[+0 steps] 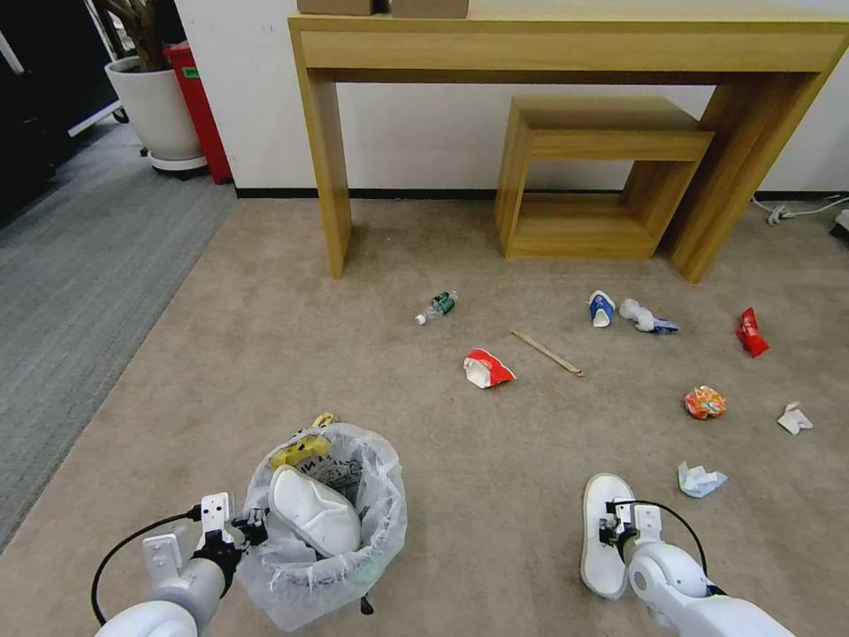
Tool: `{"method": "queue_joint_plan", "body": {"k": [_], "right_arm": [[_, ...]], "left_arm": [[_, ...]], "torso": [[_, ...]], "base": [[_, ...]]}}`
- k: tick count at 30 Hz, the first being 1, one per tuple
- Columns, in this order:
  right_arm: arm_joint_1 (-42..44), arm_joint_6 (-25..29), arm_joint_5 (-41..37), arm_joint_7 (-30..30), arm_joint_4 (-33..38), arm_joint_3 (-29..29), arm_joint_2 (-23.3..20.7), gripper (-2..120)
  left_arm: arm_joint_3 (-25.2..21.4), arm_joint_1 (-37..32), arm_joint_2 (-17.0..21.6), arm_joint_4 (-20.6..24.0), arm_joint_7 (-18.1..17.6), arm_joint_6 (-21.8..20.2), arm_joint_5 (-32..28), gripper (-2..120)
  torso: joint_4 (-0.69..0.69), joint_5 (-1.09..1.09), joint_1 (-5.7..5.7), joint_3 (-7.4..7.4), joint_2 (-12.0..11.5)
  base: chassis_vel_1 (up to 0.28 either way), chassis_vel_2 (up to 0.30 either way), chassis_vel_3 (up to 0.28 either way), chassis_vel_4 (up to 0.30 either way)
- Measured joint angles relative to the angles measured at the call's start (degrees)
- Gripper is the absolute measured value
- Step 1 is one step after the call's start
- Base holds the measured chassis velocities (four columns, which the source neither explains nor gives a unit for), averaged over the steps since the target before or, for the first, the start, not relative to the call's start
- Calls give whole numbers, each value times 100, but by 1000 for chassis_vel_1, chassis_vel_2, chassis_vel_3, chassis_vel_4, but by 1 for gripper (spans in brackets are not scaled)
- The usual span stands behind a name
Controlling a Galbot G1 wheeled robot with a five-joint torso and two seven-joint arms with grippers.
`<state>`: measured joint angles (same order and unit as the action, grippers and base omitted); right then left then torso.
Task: Pick up the trash bin and place the garbage on the floor into it.
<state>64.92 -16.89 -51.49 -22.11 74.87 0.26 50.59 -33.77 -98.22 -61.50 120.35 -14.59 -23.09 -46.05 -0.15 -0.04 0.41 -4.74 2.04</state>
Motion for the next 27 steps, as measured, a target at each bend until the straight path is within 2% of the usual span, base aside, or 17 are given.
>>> {"method": "queue_joint_plan", "body": {"k": [6,11,14,18,22,23,25,27], "right_arm": [[74,170,24,126,43,97,-5,0],[304,504,-83,387,524,413,-126,0],[499,847,-236,633,1129,717,-291,0],[555,1055,-263,764,1549,894,-421,0],[575,1327,-392,919,2662,1187,-759,0],[575,1327,-392,919,2662,1187,-759,0],[479,1518,-446,1100,3298,1280,-994,0],[422,1596,-464,1186,3502,1293,-1085,0]], "left_arm": [[9,32,4,-39,-11,3,-1,0],[-10,78,11,-102,-17,18,-3,0],[-9,108,10,-138,-17,18,-4,0],[-4,120,10,-139,-17,18,-4,0],[-3,84,12,-67,-18,14,-8,0],[-3,84,12,-67,-18,14,-8,0],[-8,41,36,29,-20,-10,-25,0],[-12,29,41,69,-25,-23,-40,0]], "torso": [[1,2,0,0,0],[0,2,0,0,0],[0,1,0,0,0],[0,0,0,0,0],[0,-1,0,0,0],[0,-1,0,0,0],[1,0,0,0,0],[1,0,0,0,0]], "base": [[0,0,0,0],[0,0,0,0],[0,0,0,0],[0,0,0,0],[0,0,0,0],[0,0,0,0],[0,0,0,0],[0,0,0,0]]}}
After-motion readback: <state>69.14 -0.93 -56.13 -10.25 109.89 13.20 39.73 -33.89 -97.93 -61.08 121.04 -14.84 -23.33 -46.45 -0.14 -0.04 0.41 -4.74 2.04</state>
